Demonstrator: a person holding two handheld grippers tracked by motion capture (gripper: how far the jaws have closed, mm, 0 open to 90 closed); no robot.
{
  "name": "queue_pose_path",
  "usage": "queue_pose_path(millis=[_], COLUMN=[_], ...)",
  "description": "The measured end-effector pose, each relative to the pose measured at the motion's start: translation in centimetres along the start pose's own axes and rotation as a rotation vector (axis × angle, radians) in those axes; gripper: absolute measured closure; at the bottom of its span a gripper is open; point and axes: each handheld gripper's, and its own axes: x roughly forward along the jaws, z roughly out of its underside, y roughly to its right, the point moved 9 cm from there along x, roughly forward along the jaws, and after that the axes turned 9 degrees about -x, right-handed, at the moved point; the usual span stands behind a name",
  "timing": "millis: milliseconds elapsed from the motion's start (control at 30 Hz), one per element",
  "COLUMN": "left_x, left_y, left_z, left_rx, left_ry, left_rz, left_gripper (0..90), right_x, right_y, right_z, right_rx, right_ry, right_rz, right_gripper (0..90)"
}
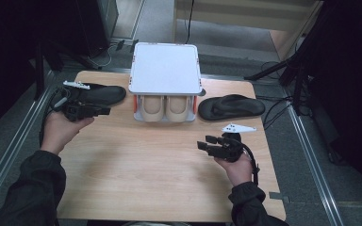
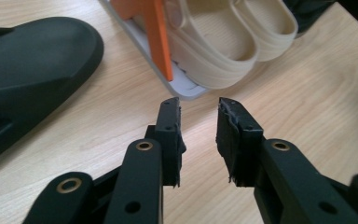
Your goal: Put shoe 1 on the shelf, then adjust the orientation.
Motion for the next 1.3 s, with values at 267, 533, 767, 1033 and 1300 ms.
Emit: queue_pose_path(millis=[267, 533, 767, 1033, 1300], left_x=[1.8, 3.9, 5.2, 6.6, 7.2], left_y=[-1.8, -3.7, -5.5, -7.4, -8.4], left_z=[0.5, 0.2, -1.0, -2.0, -3.6], left_rx=[0.006, -0.036, -0.094, -0.145, -0.139], left_ry=[0.007, 0.007, 0.039, 0.032, 0.032], left_rz=[-0.036, -0.048, -0.051, -0.077, -0.137], left_gripper=[86.8, 90.0, 90.0, 90.0, 90.0], right_x=[0.3, 0.3, -0.2, -0.8, -0.9], right_y=[-0.4, -0.8, -1.2, -0.9, -0.8], right_z=[0.4, 0.2, 0.7, 0.8, 0.7], right_rx=[-0.015, -0.022, -0.032, -0.020, -0.014], right_ry=[-0.028, -0.021, -0.025, -0.014, -0.007], right_rz=[-0.012, -0.009, -0.006, 0.000, 0.003], right_gripper=[48.1, 48.6, 48.7, 48.7, 48.7])
